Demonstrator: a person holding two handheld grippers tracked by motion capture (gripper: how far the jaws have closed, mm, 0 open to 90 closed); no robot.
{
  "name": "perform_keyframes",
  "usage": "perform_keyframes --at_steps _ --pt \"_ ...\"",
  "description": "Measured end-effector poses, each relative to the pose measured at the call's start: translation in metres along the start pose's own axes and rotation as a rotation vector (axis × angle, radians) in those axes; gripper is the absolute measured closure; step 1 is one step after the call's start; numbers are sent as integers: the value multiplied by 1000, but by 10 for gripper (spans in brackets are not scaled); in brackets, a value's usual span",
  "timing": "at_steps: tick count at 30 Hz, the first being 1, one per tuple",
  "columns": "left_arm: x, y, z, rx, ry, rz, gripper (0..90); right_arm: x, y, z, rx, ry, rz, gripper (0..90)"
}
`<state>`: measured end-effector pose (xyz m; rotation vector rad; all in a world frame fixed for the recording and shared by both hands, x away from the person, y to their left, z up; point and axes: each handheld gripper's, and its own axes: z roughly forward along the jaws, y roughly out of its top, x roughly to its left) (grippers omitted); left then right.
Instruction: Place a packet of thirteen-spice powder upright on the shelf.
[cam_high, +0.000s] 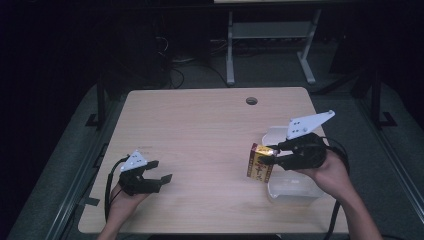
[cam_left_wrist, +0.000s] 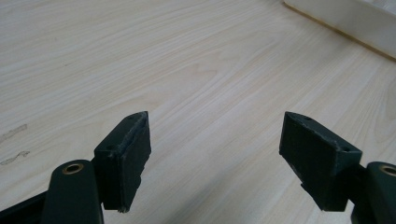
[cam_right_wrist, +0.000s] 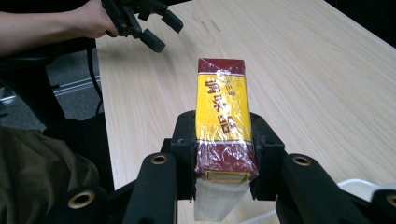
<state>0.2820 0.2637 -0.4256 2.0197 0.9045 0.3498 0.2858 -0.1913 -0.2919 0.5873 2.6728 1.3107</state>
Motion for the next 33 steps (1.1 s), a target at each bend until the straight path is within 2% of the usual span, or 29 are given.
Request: perform_keyframes --at_steps 11,24,33 --pt "1 0 0 -3 8 -3 236 -6 -8 -13 14 -16 -9 676" --pt "3 0 0 -3 12 -5 235 -15 -26 -31 42 -38 1 676" --pt "4 -1 0 1 15 -8 234 -15 -43 -35 65 -27 -8 675"
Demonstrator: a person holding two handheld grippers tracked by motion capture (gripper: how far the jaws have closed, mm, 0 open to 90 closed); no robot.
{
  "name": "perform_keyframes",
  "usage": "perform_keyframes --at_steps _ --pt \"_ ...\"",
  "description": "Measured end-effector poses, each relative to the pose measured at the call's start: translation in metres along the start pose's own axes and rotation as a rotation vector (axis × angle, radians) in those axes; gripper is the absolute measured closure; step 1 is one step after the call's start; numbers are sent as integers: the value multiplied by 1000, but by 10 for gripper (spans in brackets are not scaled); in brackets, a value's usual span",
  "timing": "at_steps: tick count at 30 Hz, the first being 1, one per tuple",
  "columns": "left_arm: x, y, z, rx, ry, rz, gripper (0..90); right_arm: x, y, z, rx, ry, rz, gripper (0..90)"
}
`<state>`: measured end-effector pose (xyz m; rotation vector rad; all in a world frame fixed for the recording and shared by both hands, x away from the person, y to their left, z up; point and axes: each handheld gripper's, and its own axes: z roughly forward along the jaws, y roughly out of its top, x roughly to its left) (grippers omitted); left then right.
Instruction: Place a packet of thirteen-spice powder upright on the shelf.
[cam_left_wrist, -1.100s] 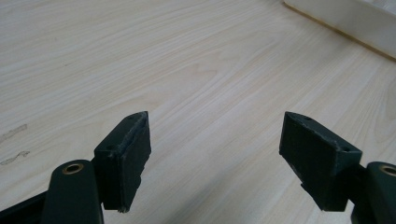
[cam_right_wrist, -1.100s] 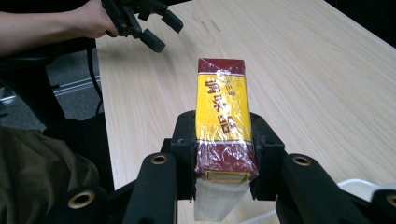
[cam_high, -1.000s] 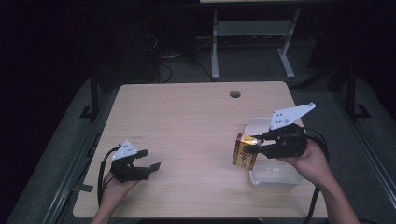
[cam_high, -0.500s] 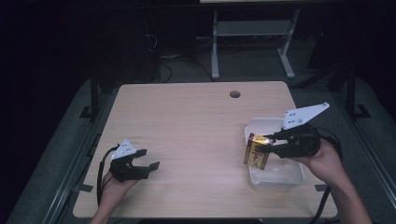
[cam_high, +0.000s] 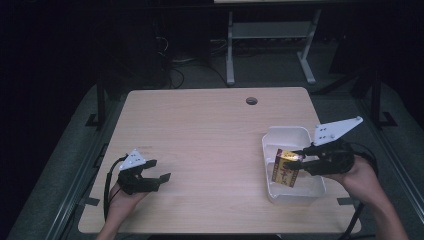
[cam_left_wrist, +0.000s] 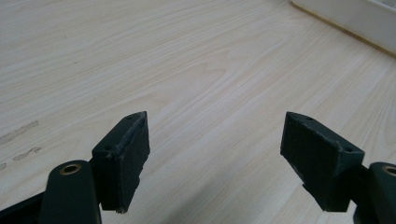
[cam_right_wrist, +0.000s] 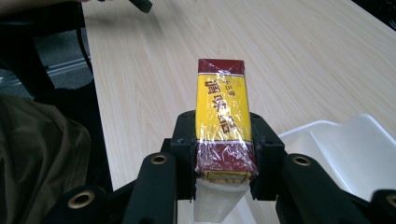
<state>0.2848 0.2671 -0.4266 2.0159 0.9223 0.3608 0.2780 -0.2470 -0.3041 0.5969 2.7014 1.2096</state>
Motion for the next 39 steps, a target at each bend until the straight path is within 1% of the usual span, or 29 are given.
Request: perform_keyframes --at_steps 3,8,16,26,29,32,39 --pt "1 0 0 -4 1 -6 233 0 -3 0 6 -2 1 675" --pt "3 0 -1 -7 5 -9 232 -2 -11 1 23 17 -3 675" --pt "2 0 -1 -7 5 -7 232 -3 -20 5 34 26 6 675" --pt "3 0 -1 -7 2 -14 232 -10 -35 24 58 55 10 674" --pt "4 0 -1 -6 1 -16 232 -12 -40 31 82 56 14 674" --pt "4 0 -1 -7 2 -17 232 -15 -44 36 100 67 20 674" --pt "4 -1 0 -5 0 -19 232 -19 -52 42 107 60 32 672"
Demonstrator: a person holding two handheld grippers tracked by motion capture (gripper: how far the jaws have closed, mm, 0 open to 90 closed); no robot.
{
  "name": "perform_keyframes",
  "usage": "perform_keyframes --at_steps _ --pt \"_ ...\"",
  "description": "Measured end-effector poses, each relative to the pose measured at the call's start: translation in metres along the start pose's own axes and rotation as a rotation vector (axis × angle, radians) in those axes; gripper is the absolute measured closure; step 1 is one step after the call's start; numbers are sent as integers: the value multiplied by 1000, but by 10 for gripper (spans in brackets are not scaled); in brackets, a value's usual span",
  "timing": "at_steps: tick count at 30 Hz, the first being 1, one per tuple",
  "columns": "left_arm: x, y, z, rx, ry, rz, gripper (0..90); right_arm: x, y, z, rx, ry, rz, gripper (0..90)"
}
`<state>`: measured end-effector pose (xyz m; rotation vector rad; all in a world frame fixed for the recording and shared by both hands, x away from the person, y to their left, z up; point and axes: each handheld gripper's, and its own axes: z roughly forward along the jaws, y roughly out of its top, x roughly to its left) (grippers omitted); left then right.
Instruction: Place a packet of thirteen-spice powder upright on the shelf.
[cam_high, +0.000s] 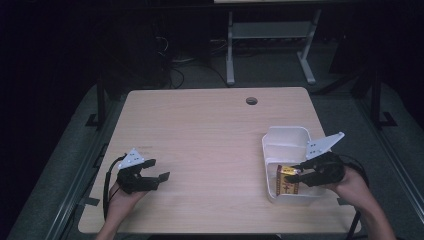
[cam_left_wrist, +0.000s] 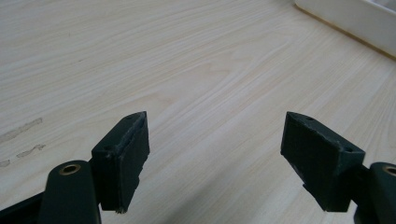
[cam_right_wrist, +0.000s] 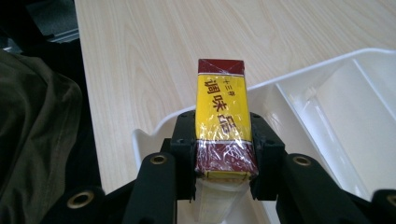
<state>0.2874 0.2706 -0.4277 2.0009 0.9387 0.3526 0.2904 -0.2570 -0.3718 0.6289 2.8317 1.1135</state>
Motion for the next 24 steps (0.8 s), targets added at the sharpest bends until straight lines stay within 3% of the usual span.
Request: perform_keyframes --at_steps 16,24 --pt "1 0 0 -5 4 -8 231 -3 -13 -5 15 -34 38 607" --pt "0 0 1 -2 6 -11 231 -4 -17 -8 8 -45 51 618"
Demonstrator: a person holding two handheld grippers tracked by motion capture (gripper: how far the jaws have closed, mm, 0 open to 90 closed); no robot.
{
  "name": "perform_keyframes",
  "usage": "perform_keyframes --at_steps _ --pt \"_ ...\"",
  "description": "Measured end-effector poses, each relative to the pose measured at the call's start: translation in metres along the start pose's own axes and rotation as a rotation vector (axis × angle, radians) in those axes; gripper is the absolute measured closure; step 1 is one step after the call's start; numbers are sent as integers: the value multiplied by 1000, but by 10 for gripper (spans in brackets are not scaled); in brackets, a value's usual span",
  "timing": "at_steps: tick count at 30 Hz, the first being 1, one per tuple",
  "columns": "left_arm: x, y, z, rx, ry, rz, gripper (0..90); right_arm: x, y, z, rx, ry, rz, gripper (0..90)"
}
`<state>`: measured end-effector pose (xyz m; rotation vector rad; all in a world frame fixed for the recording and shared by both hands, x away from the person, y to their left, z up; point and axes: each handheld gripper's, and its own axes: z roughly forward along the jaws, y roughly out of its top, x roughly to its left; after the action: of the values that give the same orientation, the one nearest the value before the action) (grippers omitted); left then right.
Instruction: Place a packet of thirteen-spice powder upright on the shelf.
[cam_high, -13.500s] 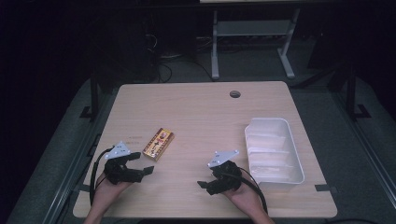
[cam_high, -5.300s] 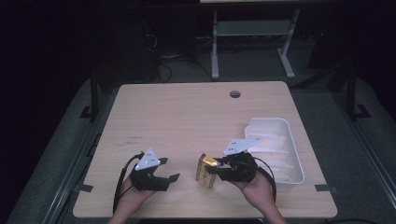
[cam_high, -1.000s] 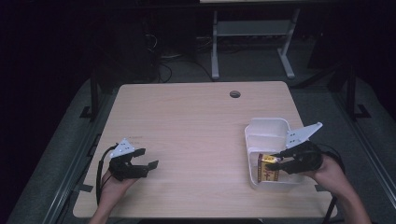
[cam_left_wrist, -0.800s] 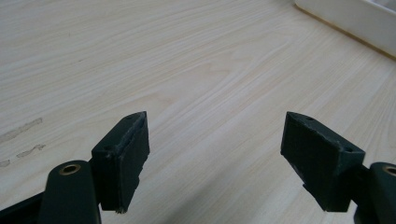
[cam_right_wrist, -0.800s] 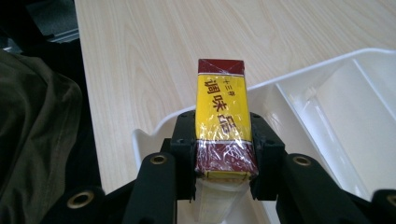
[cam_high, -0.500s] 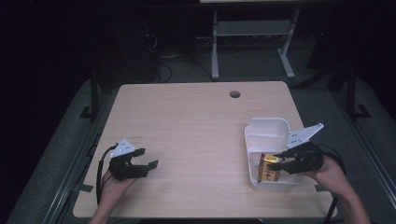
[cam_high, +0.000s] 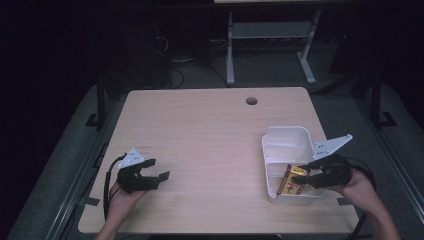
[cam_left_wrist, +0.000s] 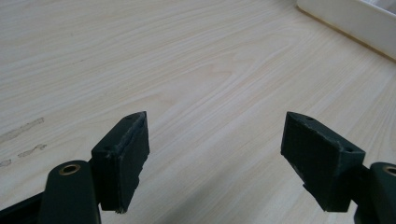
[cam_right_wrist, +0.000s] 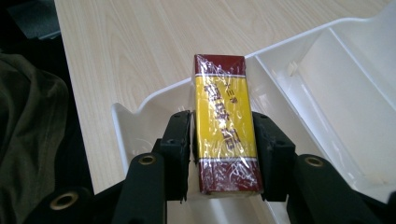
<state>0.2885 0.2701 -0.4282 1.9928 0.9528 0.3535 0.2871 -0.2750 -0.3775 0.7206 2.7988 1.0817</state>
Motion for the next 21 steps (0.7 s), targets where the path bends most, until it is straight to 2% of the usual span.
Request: perform_keyframes --at_steps 3,4,7,11,14,15,17,18,19,21 --pt "0 0 0 -2 0 0 231 1 1 -1 0 -8 -7 619" --pt "0 0 -1 -3 0 1 231 2 2 -3 18 -9 -11 598" --pt "0 0 -2 -8 0 -1 232 3 2 -4 27 -8 -5 569" --pt "0 0 -2 -9 -3 -2 232 6 -2 -1 95 -25 -13 552" --pt "-1 0 0 0 -5 7 232 5 -4 0 109 -32 -11 579" --pt "-1 0 1 4 -5 9 232 6 -4 0 115 -39 -41 611" --pt "-2 1 1 3 -5 10 232 7 -4 0 117 -34 -55 626" --pt "-1 1 1 3 -5 9 232 10 -2 0 127 -39 -94 640" --pt "-1 1 1 3 -5 9 232 10 -2 0 127 -39 -94 640" --pt "-1 0 1 3 -4 6 233 13 0 0 142 -68 -143 653"
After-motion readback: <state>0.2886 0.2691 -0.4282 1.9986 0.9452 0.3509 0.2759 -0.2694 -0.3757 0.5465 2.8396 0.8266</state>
